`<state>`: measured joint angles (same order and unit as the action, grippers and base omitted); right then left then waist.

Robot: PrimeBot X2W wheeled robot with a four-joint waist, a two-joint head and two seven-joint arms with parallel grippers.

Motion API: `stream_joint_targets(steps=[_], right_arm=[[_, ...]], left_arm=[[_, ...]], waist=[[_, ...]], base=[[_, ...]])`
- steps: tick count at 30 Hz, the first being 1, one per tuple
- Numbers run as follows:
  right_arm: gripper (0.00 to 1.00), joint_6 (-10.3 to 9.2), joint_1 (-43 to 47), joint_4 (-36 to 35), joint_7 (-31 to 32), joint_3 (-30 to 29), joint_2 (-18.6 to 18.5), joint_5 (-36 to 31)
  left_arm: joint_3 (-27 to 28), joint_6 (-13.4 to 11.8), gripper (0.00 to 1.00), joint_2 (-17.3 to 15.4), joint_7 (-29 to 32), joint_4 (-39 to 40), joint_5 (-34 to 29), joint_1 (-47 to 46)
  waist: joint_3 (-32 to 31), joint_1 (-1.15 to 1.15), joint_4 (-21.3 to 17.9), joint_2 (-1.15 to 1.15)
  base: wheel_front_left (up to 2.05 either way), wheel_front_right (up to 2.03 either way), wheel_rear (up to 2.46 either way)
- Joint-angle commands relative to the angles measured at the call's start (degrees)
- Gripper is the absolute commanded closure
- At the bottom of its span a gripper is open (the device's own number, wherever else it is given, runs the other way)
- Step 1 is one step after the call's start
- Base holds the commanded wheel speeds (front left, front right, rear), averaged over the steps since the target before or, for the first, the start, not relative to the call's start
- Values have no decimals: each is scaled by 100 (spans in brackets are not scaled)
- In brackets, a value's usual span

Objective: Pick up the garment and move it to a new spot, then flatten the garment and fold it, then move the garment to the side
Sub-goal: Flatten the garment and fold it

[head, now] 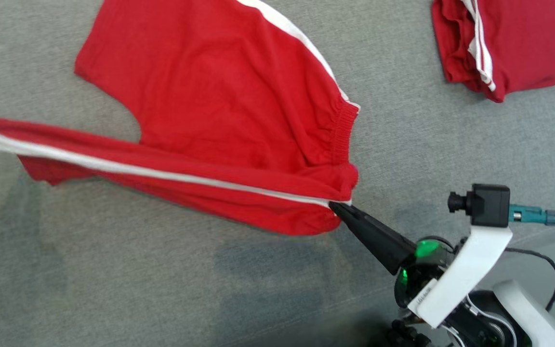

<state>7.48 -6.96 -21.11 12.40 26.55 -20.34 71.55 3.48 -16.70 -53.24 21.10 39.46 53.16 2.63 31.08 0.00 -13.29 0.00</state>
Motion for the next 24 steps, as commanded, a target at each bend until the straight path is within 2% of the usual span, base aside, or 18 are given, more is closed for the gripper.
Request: stream_joint_targets(steps=[1, 6, 10, 14, 15, 16, 20, 24], right_arm=[[100, 1, -244, 75, -93, 64, 76, 68], [100, 1, -1007, 459, -667, 223, 374, 60], [100, 1, -1470, 824, -990, 416, 546, 207], [100, 1, -1820, 1183, -1298, 598, 677, 347], [100, 1, -1960, 1332, -1474, 667, 709, 403], [100, 1, -2006, 1391, -1561, 693, 721, 428], [100, 1, -2178, 1600, -1903, 754, 696, 494], [100, 1, -2288, 1714, -2063, 865, 677, 539]], left_arm=[[63, -4, 100, -196, 207, -9, 122, -330], [-230, 174, 100, -833, 1147, -317, 620, -1865], [-1048, 354, 100, -929, 1843, -819, 526, -3395], [-2070, 497, 100, -411, 2490, -1674, 60, -4904], [-2498, 610, 100, -80, 2719, -2172, -231, -5564], [-2672, 662, 100, 100, 2793, -2390, -332, -5851], [-3165, 864, 100, 646, 3026, -3307, -685, -6737], [-3395, 1011, 100, 874, 3122, -3896, -882, -7152]], waist=[[317, 0, -506, 0], [539, 0, -800, 0], [710, 0, -922, 0], [819, 0, -1007, 0], [849, 0, -1031, 0], [856, 0, -1035, 0], [878, 0, -1016, 0], [884, 0, -1010, 0]], base=[[0, 0, 0], [0, 0, 0], [0, 0, 0], [0, 0, 0], [0, 0, 0], [0, 0, 0], [0, 0, 0], [0, 0, 0]])
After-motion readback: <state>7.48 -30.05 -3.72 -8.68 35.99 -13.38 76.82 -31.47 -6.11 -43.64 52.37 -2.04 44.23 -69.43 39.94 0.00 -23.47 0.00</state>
